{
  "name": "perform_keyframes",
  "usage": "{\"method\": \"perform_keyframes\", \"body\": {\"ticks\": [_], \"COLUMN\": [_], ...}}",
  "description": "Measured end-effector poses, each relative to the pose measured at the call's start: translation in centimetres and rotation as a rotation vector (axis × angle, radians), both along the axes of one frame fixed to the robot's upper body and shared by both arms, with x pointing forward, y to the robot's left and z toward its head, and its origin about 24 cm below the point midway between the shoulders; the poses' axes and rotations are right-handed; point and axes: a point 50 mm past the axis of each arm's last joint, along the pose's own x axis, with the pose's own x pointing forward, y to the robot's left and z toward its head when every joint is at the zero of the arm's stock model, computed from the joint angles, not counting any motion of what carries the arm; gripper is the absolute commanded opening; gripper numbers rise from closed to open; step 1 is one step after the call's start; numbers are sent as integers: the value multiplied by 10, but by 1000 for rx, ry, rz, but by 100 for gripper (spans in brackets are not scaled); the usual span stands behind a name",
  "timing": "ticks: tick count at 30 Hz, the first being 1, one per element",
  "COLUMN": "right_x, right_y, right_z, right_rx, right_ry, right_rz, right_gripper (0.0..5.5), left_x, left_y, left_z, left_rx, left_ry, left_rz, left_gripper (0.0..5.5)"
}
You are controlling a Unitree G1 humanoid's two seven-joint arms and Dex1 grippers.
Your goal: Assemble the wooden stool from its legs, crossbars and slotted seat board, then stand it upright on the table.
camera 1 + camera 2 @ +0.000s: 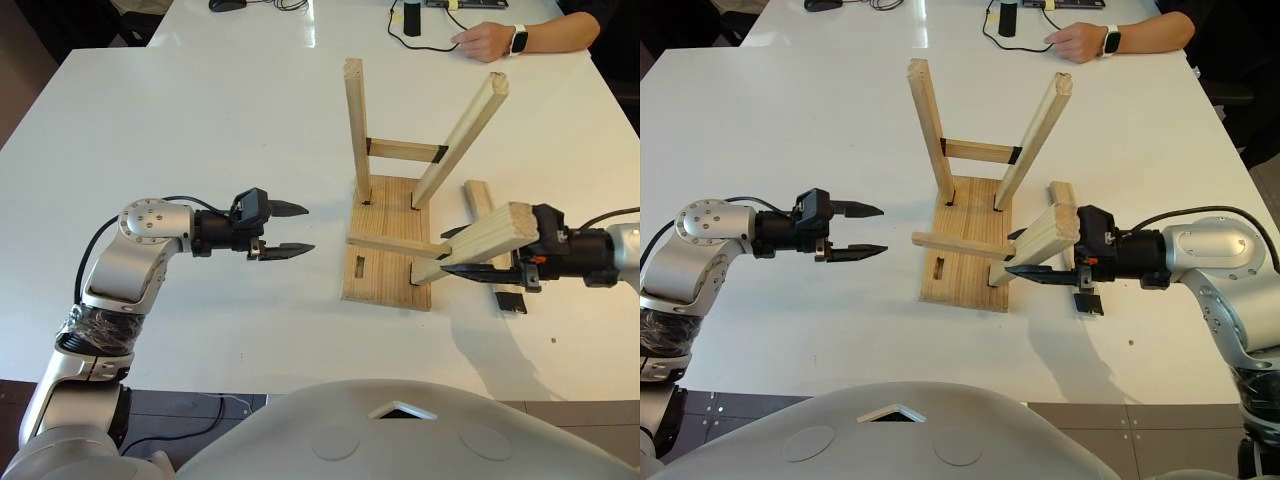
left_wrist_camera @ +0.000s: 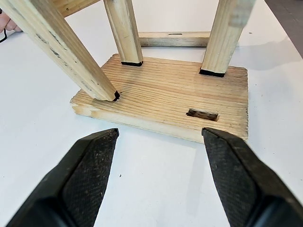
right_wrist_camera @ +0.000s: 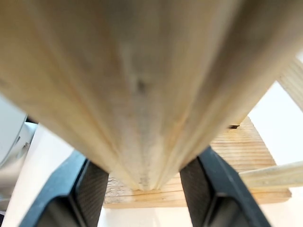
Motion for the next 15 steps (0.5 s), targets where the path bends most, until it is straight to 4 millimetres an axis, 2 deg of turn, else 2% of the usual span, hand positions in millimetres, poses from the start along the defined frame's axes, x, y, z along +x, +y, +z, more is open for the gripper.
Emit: {"method": "perform_keyframes", "body": {"ticks": [7,15], "right_x": [5,15], "right_y": [9,7], "right_z": [-11,-22], "right_rx": [33,70], "right_ry": [-20,16], "right_rz": [22,-1], "right_gripper": [202,202], "left_x": [3,3], "left_y": [-1,-3], "left_z": [2,-1], "left_rx": [13,16], "left_ry": [-17,-6], "left_rz": [-7,-16], "left_gripper": [326,326]}}
